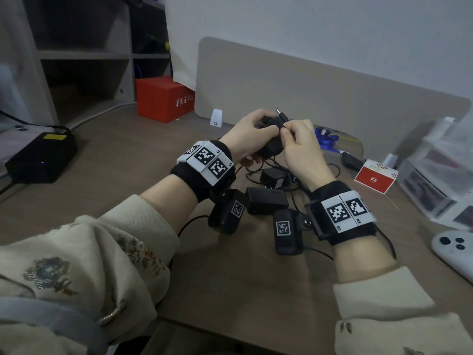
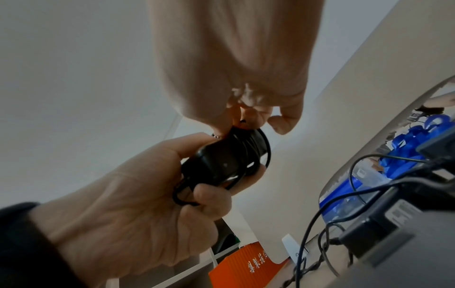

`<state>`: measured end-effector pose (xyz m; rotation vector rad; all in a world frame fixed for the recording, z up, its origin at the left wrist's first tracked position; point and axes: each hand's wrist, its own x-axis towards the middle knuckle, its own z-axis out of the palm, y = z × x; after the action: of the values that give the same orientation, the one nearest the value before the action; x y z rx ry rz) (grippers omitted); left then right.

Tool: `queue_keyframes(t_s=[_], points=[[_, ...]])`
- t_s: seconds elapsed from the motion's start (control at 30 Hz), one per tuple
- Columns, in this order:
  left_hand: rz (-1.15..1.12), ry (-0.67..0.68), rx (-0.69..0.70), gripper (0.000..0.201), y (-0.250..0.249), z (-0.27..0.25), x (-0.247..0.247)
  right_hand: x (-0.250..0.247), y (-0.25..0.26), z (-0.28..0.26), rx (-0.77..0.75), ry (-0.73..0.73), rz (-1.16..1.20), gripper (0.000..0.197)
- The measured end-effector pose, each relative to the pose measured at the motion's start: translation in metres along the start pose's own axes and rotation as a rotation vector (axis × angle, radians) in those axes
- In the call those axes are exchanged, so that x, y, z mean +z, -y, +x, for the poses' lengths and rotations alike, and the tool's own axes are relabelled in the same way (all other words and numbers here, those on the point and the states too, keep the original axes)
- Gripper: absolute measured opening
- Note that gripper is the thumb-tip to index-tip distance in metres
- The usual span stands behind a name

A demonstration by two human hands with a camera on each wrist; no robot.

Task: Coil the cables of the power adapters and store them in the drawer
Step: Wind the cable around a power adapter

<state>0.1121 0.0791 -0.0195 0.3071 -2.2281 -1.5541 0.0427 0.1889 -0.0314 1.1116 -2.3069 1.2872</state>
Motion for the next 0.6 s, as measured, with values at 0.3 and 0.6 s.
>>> queue_keyframes(t_s=[0.3,0.6], points=[[-0.076,0.018,0.034,0.033,0.005,0.003,-0.005,-0.003,-0.002,0.002,-0.049,-0.013,0.071,0.016],[-0.108,0.059,0.025,0.034,0.011,0.006,-0.009,-0.014,-0.007,0.000,-0.006,-0.191,0.292,0.017]])
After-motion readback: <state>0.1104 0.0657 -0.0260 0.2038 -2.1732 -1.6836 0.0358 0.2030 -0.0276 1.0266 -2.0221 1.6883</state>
